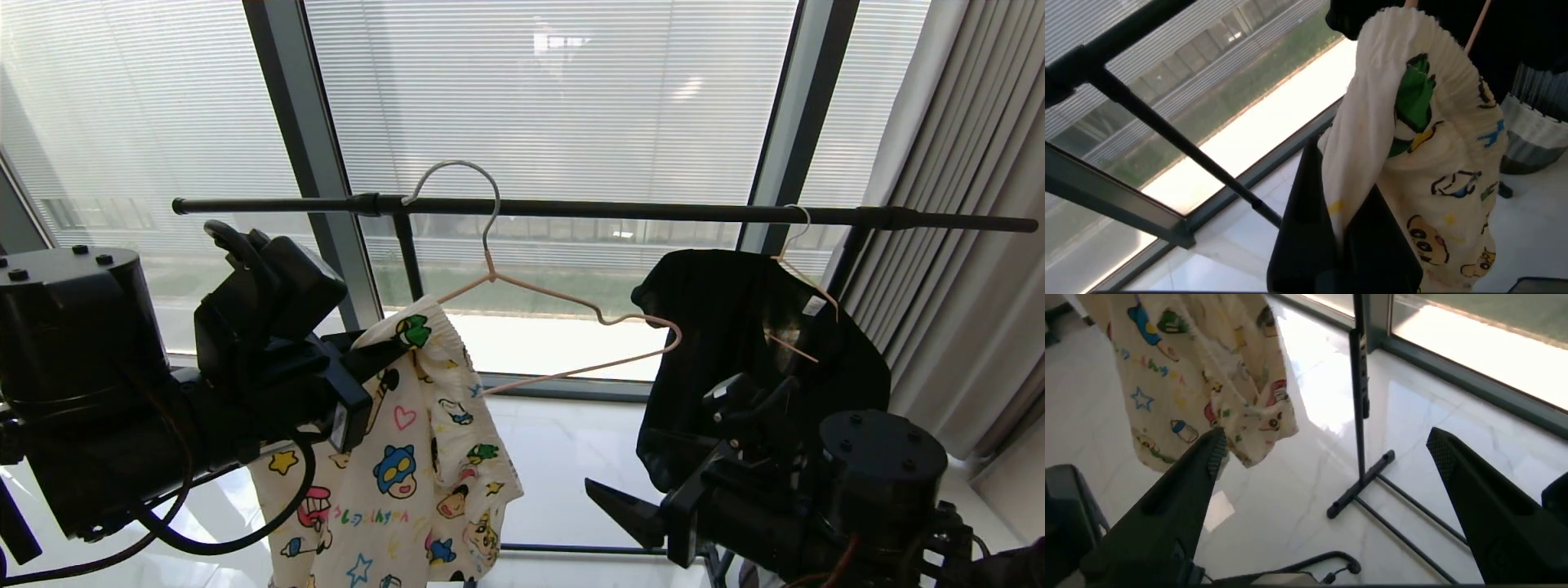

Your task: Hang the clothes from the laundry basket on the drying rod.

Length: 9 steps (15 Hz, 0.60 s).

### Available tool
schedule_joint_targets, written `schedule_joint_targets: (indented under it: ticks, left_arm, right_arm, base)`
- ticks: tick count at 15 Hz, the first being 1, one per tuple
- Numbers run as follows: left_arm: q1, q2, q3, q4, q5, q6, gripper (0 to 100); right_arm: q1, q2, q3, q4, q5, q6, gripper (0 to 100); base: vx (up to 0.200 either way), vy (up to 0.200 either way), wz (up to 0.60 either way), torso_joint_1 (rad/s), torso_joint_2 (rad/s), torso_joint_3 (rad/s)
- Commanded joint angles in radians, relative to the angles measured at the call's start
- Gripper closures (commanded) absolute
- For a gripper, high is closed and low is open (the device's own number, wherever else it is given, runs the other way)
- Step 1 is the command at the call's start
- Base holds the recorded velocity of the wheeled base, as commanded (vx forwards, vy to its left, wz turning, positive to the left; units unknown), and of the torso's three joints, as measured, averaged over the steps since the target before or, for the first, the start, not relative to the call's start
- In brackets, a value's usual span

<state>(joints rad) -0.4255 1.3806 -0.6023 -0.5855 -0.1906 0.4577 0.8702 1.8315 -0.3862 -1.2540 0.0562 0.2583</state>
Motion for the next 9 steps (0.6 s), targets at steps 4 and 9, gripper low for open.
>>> schedule_joint_targets:
  ticks: [4, 9]
  left_arm:
    - [-0.041, -0.018, -0.013, 0.004, -0.001, 0.001, 100]
    - [-0.078, -0.012, -0.011, 0.004, 0.0, -0.001, 100]
  right_arm:
    - [0.016, 0.172, -0.178, -0.027, -0.104, 0.087, 0]
    - [0.107, 0.195, -0.195, -0.027, -0.104, 0.087, 0]
  base:
    - [0.0, 0.0, 0.0, 0.0, 0.0, 0.0]
    - [0.0, 0.0, 0.0, 0.0, 0.0, 0.0]
